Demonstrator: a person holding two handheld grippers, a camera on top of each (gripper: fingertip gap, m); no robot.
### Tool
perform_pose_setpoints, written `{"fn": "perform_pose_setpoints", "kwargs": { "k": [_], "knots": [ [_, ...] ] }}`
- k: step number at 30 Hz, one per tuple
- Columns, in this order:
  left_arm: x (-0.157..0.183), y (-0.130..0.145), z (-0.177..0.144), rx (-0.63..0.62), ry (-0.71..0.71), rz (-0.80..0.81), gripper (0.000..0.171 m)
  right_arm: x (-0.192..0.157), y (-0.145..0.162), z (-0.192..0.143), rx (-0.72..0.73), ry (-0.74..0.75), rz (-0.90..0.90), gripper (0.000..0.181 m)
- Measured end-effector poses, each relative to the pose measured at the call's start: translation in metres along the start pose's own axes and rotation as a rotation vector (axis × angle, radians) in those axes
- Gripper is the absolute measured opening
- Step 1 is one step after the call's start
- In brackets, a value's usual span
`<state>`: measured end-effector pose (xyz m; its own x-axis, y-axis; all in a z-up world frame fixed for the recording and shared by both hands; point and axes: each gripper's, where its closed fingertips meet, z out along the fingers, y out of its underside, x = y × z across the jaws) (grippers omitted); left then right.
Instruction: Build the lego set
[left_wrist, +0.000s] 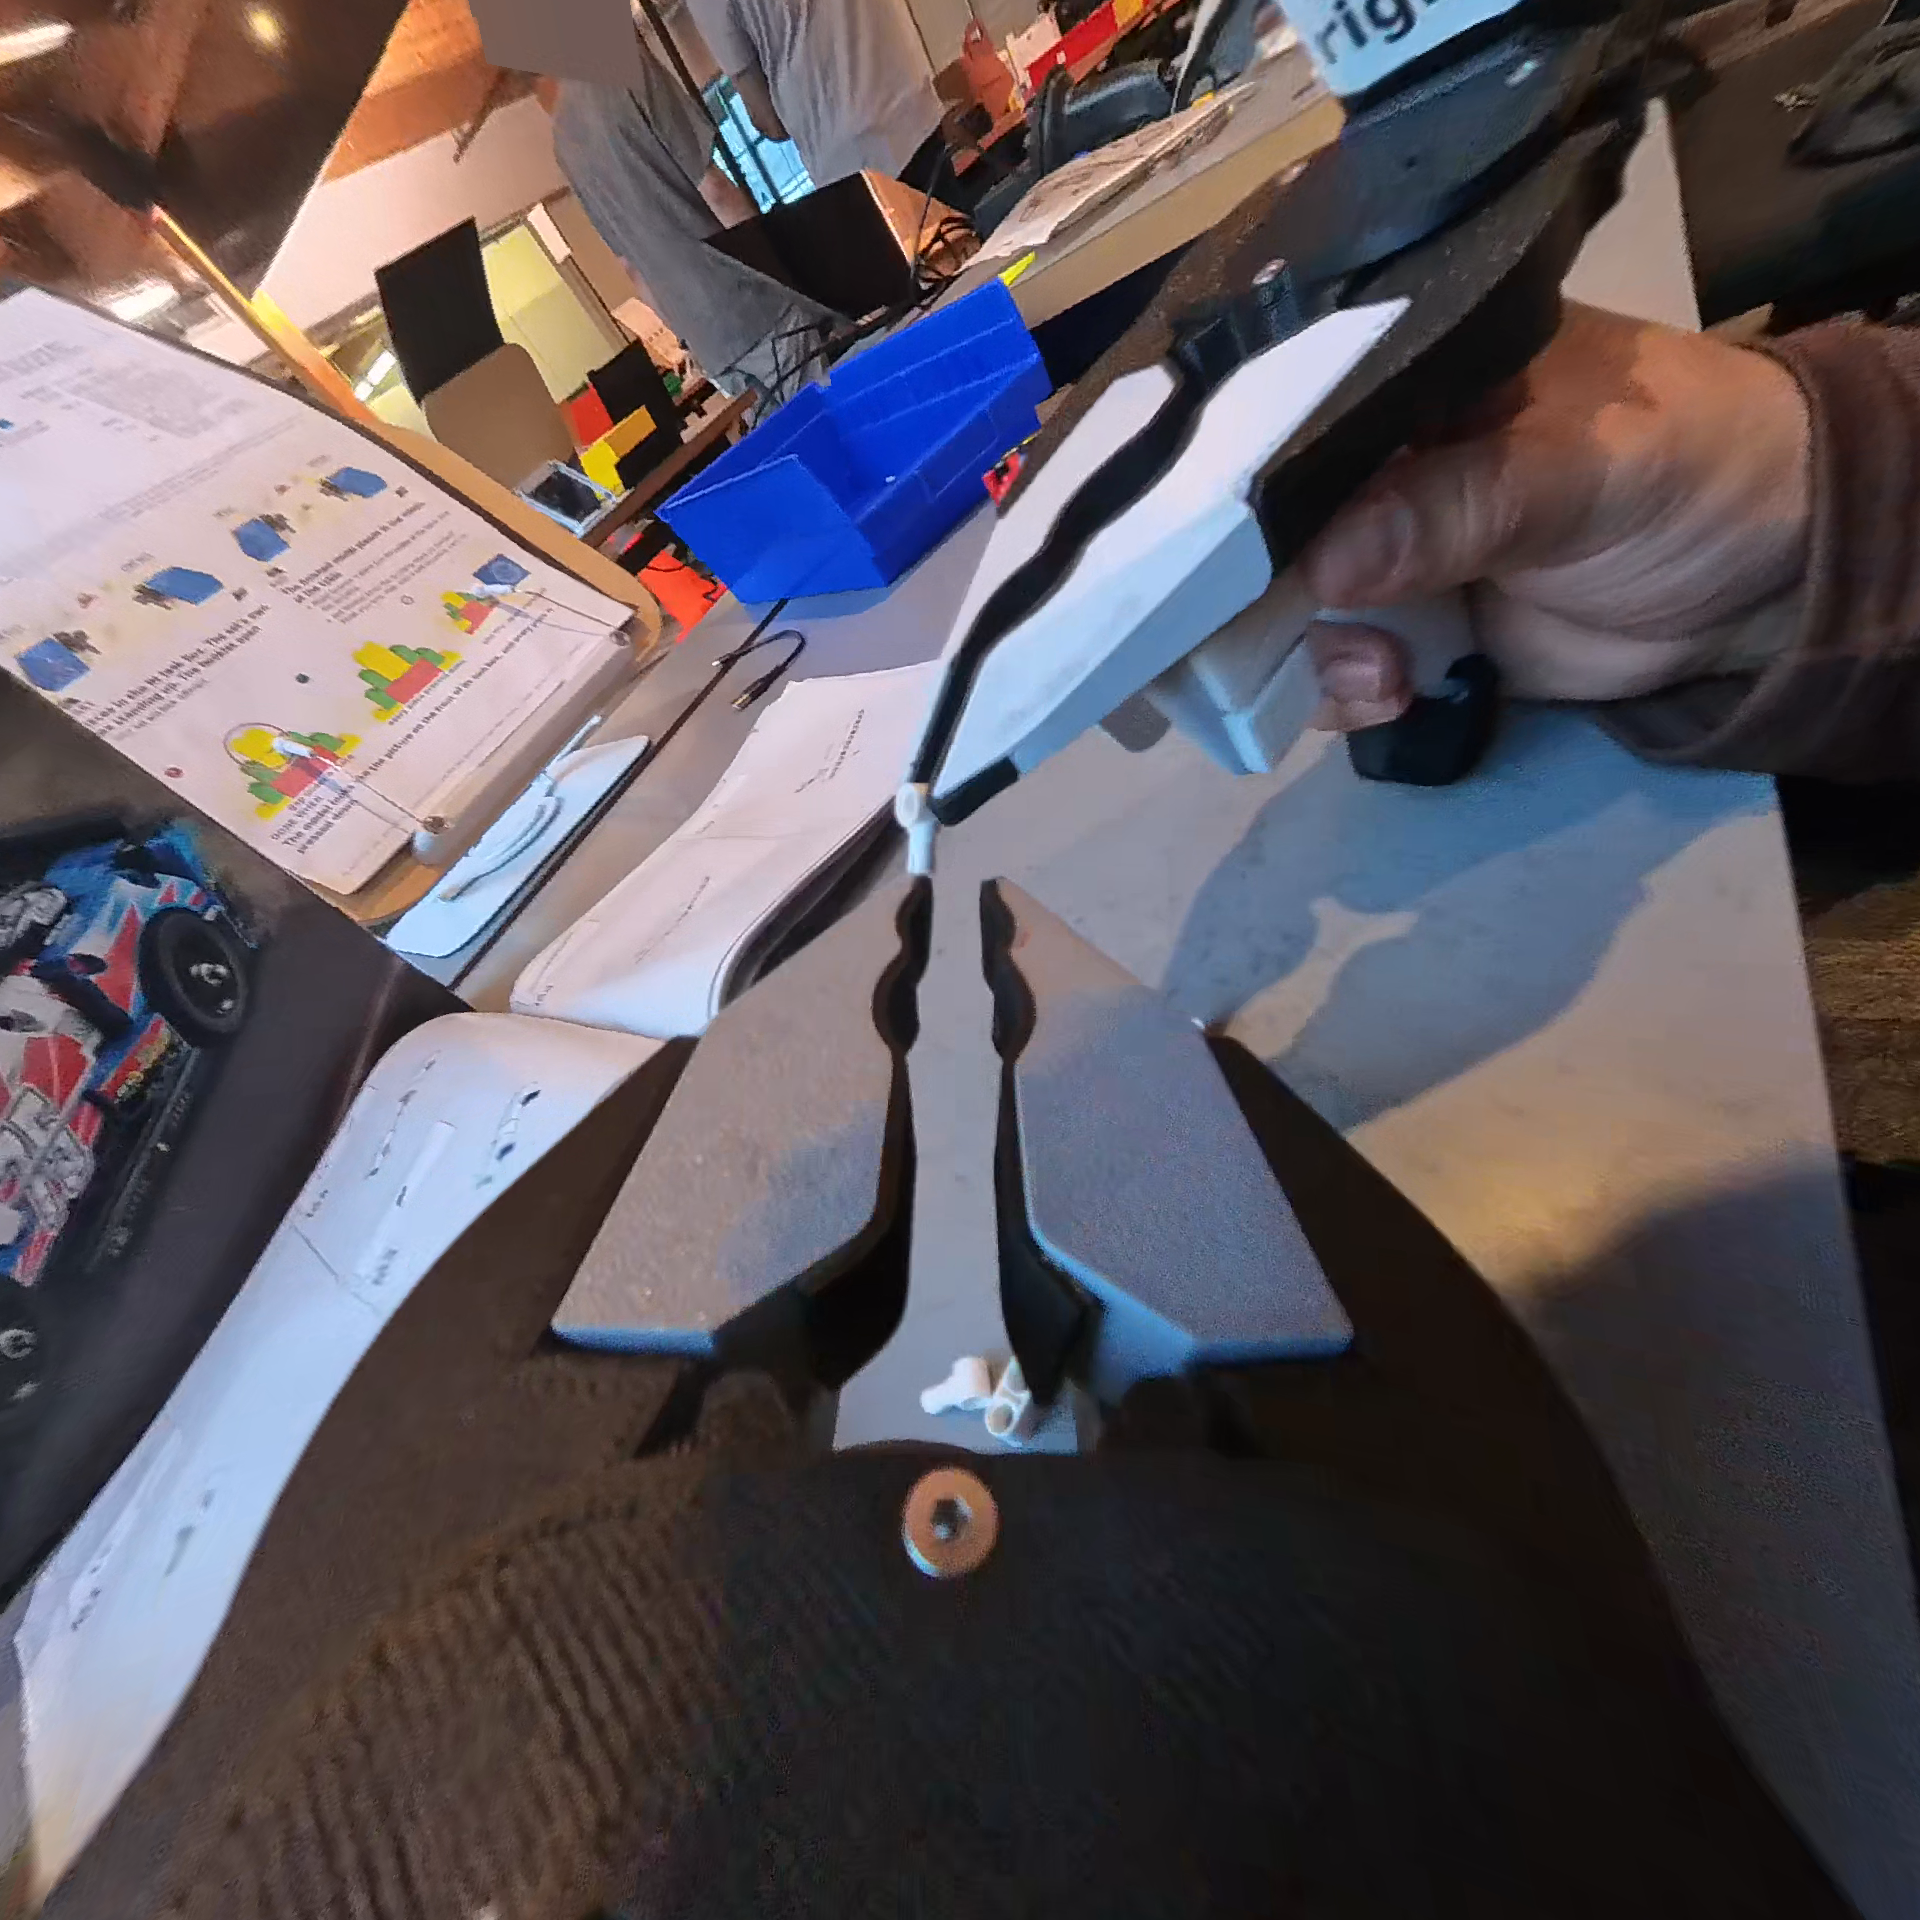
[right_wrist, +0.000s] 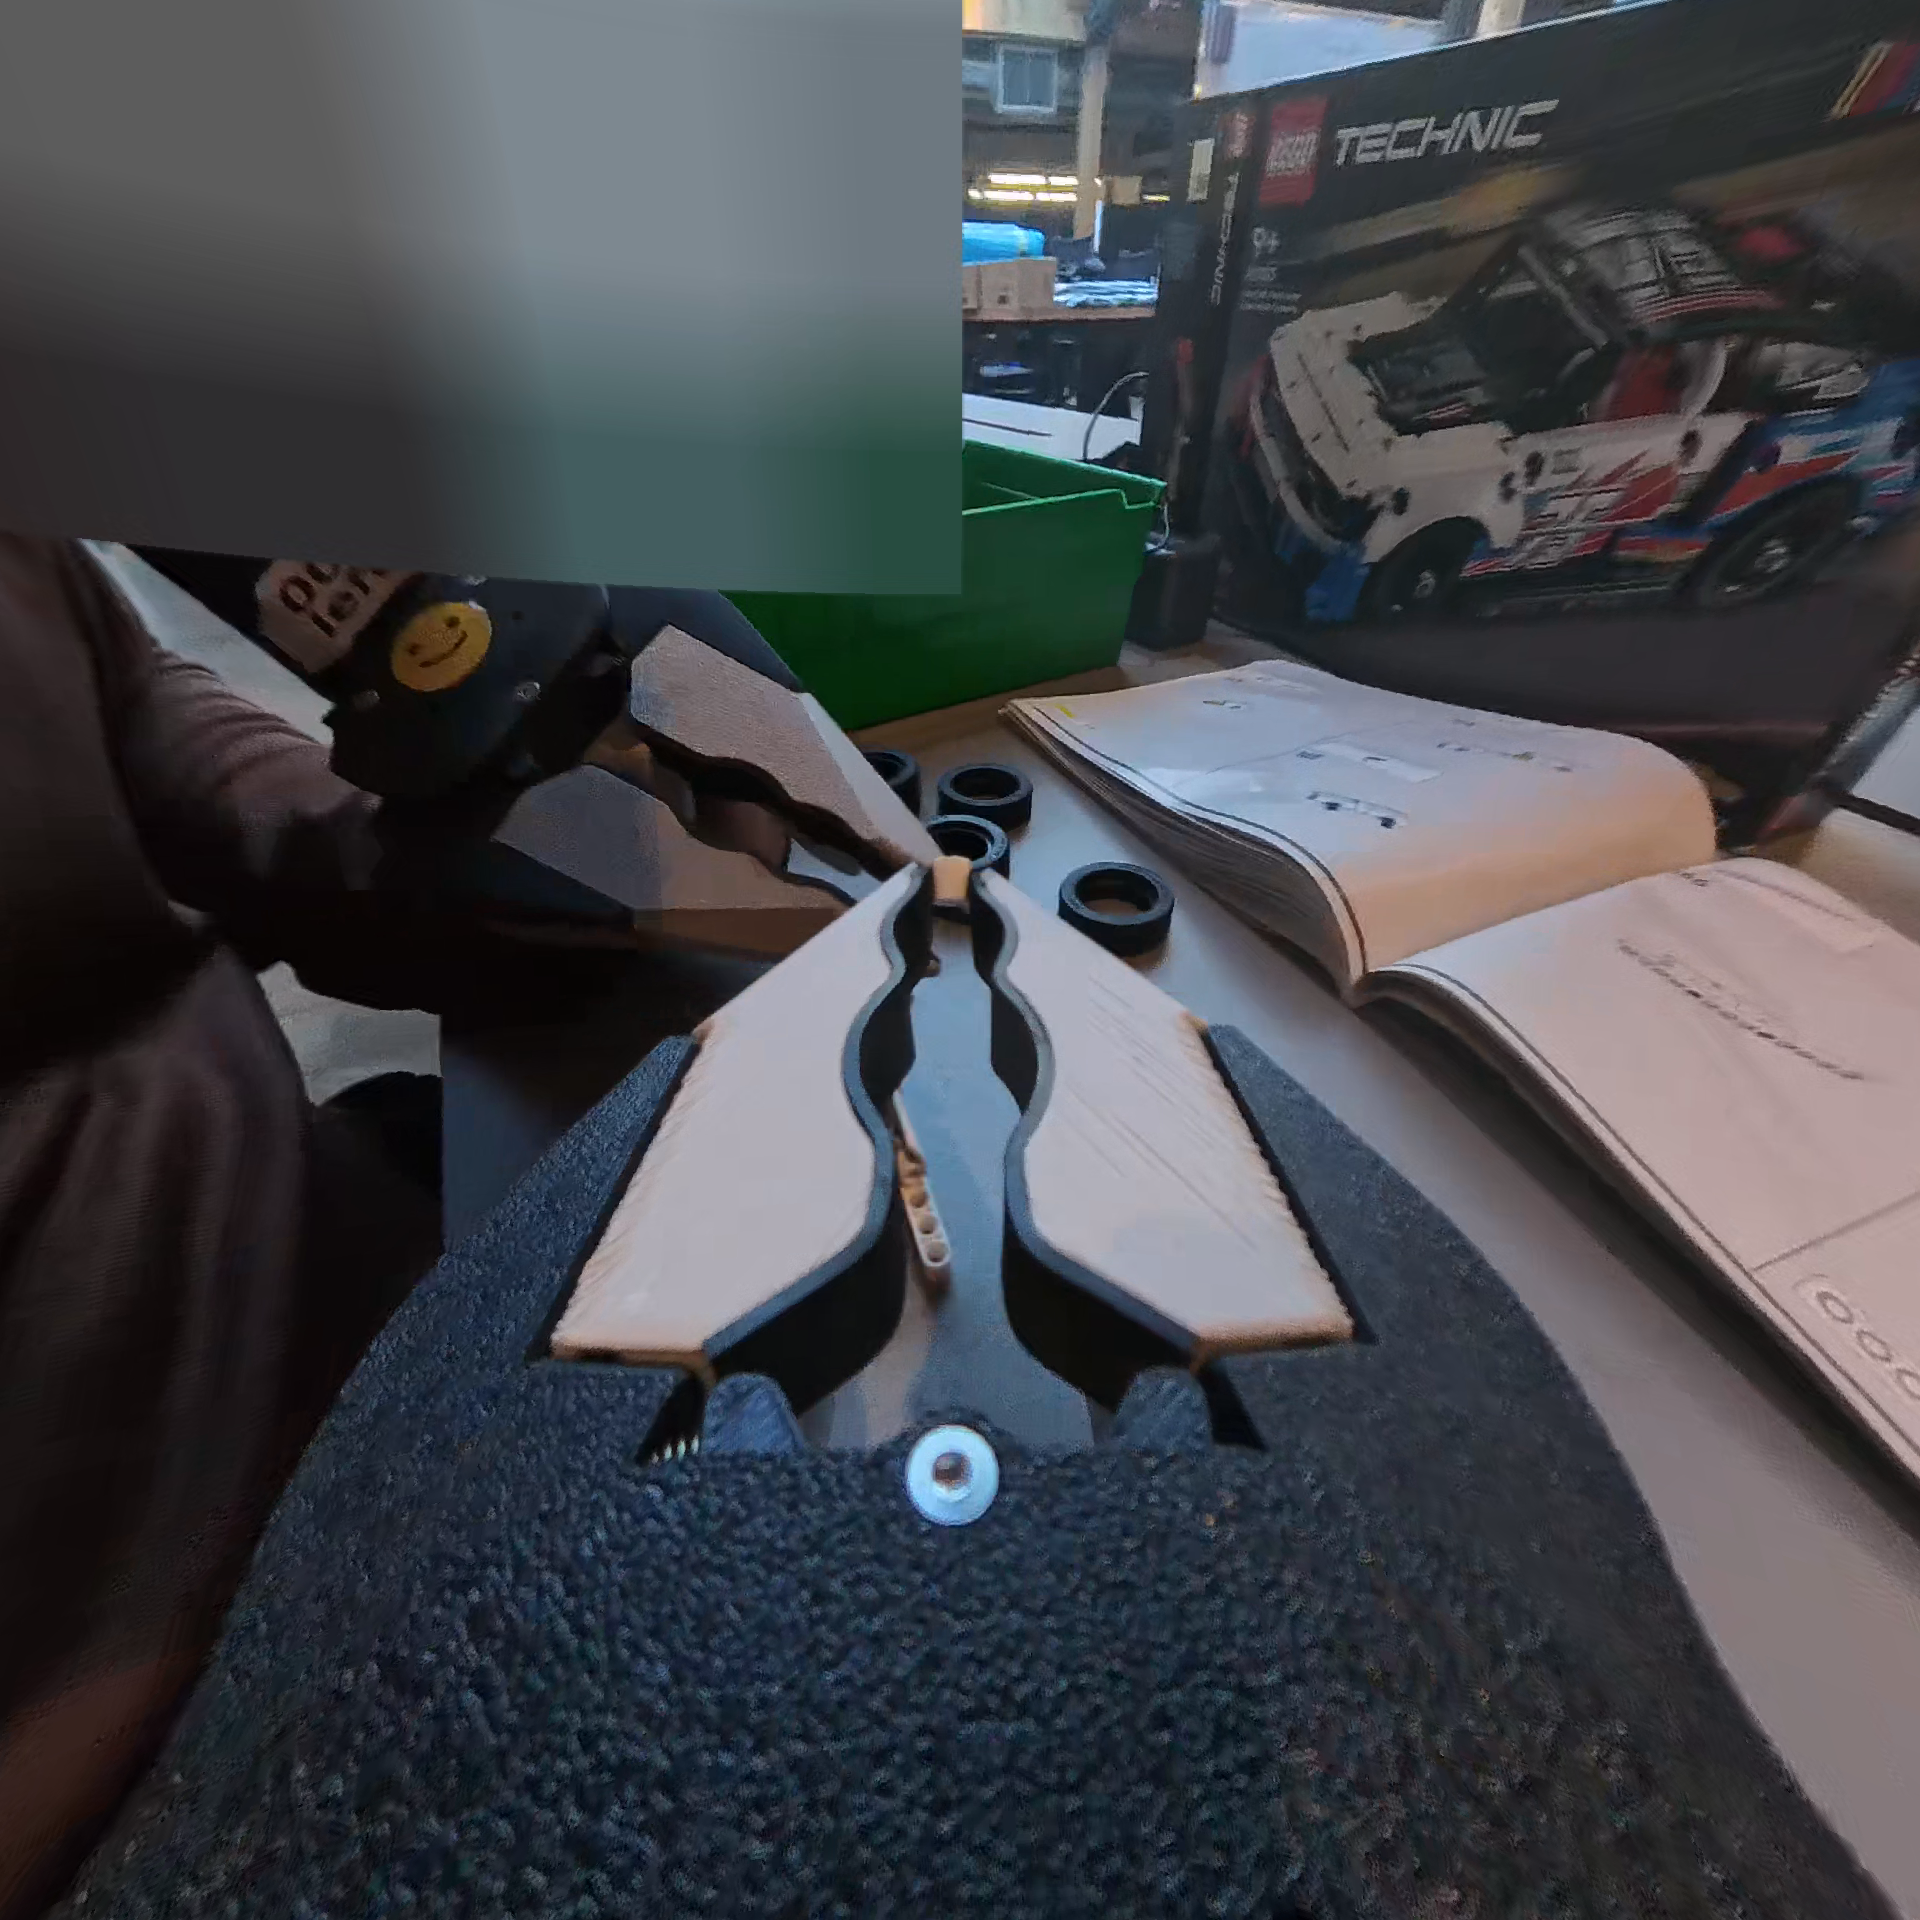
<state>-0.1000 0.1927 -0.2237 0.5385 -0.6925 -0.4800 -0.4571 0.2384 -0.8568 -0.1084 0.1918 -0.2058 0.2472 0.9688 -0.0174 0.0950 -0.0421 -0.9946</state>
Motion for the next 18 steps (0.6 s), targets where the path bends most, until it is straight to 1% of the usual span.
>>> {"fn": "perform_pose_setpoints", "kwargs": {
  "k": [3,6,10,14,18],
  "knots": [
    [0.001,-0.0007,0.0,0.017,0.032,-0.046,0.008,-0.0028,-0.0006,0.0,0.008,-0.008,-0.005,0.006],
    [0.0037,-0.0027,-0.0007,0.033,0.05,-0.053,0.013,-0.0039,-0.0022,-0.0007,0.023,-0.037,0.024,0.006],
    [0.0034,-0.0028,-0.002,0.028,0.048,-0.05,0.013,-0.0045,-0.002,-0.0004,0.026,-0.063,0.058,0.006],
    [0.0023,-0.0021,-0.0043,0.019,0.032,-0.052,0.012,0.0014,-0.0041,-0.0019,0.042,-0.022,0.055,0.006],
    [0.0042,0.0005,-0.0066,0.013,0.065,-0.118,0.012,0.0048,-0.0058,-0.0042,0.057,-0.001,0.059,0.006]
  ]
}}
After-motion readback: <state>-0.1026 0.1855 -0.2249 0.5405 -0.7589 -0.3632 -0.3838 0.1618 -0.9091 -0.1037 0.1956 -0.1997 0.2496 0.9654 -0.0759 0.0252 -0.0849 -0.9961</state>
